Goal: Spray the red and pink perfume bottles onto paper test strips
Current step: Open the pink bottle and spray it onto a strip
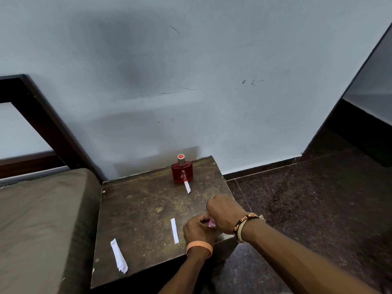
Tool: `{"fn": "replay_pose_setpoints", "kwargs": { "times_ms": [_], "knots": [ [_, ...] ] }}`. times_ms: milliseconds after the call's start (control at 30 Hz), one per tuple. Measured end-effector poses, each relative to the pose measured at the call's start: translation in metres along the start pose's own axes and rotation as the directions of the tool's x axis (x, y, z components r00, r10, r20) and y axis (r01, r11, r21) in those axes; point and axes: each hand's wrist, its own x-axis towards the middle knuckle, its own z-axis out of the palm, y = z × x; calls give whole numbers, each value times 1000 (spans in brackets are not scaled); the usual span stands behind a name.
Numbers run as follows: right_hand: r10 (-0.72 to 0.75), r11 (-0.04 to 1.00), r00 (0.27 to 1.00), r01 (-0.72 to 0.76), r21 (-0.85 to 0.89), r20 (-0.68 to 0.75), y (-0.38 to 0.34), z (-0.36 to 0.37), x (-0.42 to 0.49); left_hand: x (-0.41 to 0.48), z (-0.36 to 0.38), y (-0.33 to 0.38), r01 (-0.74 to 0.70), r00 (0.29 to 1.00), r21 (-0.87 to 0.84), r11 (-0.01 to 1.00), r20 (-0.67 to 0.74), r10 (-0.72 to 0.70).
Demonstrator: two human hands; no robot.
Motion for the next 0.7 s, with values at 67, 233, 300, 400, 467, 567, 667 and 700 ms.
{"fn": "replay_pose_setpoints", "kwargs": {
  "times_ms": [67, 233, 300, 400, 467, 567, 667, 700],
  "knots": [
    [25, 998, 1000, -26, 65, 9, 1, -2, 1, 1, 0, -1, -1, 1000, 7, 1000, -3, 1],
    [188, 970, 978, -170, 176, -91, 7, 0, -1, 3, 2, -4, 21, 1000, -23, 1000, 11, -20],
    [162, 981, 984, -152, 117, -81, 5, 2, -1, 3, 3, -5, 17, 1000, -32, 999, 11, -17],
    [82, 996, 995, -80, 48, -50, -1, 3, 1, 3, 4, -4, 15, 1000, -26, 1000, -12, -15],
    [41, 999, 999, -41, -20, -32, -3, 3, 2, 2, 4, -3, 4, 1000, 1, 1000, -31, -4],
    [70, 998, 996, -70, 8, -55, -1, 4, 1, 2, 4, -4, 2, 1000, -15, 1000, -19, -3],
    [194, 976, 975, -181, 121, -105, 6, 3, -1, 2, 3, -3, 16, 1000, -40, 999, -10, -16],
    [212, 971, 971, -197, 134, -109, 7, 3, -1, 3, 4, -4, 17, 1000, -50, 999, -2, -17]
  ]
}}
